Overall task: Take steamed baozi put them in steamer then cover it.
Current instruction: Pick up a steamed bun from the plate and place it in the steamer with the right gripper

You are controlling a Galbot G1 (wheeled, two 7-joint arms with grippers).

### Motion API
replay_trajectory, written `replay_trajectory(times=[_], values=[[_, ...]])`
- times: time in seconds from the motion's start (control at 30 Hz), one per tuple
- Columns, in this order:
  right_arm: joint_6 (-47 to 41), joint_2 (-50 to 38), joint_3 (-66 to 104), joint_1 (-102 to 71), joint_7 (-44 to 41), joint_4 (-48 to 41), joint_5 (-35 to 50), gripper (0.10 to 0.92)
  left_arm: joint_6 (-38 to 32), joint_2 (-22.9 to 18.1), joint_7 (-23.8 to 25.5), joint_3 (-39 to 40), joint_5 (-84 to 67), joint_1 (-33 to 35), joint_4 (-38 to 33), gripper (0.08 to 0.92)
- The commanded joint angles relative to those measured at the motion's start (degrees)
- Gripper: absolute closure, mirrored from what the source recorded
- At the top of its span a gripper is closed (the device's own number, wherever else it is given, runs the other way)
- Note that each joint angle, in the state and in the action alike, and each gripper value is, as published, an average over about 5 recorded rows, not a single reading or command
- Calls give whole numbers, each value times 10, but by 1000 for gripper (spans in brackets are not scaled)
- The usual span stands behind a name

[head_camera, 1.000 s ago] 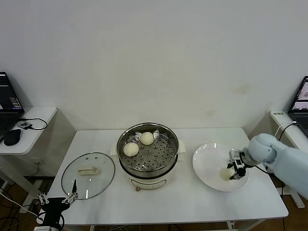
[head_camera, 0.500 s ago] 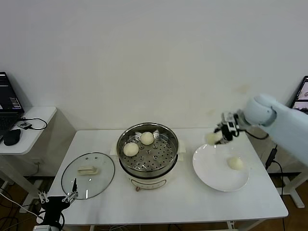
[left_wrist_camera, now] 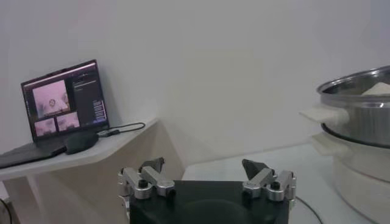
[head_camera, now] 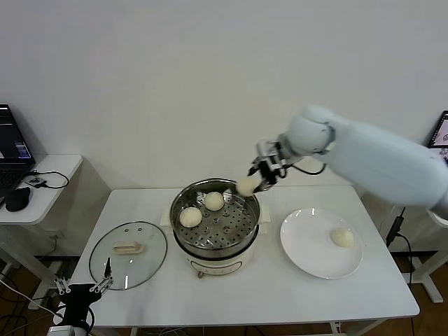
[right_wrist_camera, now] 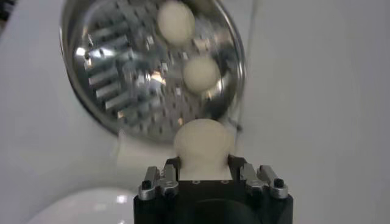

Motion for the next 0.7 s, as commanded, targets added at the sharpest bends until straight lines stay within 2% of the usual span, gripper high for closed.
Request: replay_trajectory(times=[0.03,0.2,0.7], values=[[92,120,-75,8,0,-19,-2,508,0,-2,0,-2,-1,0,-3,177],[154,133,-97,3,0,-21,-32,508,0,-5,-1,-1,-1,-2,-2,177],[240,128,-119,-7,2,-10,-124,506,-2,-11,-4,13,0,-8,2,177]])
